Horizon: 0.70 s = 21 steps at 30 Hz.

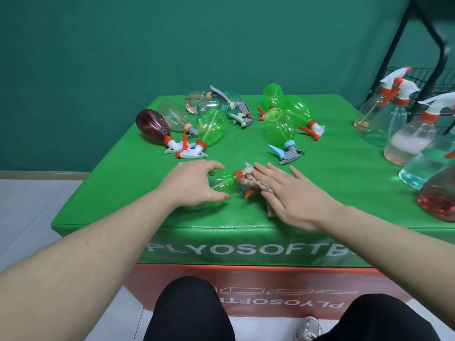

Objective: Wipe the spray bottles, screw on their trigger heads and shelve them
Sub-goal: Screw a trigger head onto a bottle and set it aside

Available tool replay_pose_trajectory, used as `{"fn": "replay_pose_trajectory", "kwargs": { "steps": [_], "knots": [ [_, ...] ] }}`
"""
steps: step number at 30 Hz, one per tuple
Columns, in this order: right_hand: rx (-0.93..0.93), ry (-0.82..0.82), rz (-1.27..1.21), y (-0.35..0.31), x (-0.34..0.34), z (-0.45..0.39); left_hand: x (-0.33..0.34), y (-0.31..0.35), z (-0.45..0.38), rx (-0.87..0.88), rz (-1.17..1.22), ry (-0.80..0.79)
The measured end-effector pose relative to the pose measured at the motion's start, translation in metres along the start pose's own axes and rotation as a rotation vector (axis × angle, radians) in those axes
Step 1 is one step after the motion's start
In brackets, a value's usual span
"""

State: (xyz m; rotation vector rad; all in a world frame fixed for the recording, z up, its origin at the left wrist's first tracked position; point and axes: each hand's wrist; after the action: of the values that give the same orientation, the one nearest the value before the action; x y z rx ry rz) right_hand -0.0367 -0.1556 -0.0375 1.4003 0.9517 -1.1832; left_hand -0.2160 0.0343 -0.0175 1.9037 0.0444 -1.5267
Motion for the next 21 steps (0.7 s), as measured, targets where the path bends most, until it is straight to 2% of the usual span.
{"fn": "replay_pose_trajectory", "kwargs": {
  "steps": [5, 13, 19, 21],
  "knots": [
    [-0.024, 0.044, 0.053, -0.013, 0.005, 0.016, 0.0, 0.002, 0.0, -0.006, -0.01, -0.01],
    [-0.186, 0.09, 0.107, -0.026, 0.008, 0.015, 0.002, 0.001, 0.002, -0.002, -0.016, 0.023],
    [-0.07, 0.164, 0.036, -0.017, 0.011, 0.007, 0.004, -0.001, 0.006, 0.004, -0.001, 0.056],
    [0.005, 0.187, -0.058, -0.013, 0.009, 0.005, 0.005, -0.004, 0.008, 0.007, 0.012, 0.074]
  ]
}}
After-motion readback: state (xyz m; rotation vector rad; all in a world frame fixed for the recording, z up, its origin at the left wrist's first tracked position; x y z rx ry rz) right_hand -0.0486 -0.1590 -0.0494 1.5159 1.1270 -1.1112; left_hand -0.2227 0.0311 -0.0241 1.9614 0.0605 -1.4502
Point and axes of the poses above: each hand's wrist, its own z-axis away from the middle knuckle, its own x-axis out of the palm, y = z × x, and after that the axes turned 15 degrees about z, right-handed
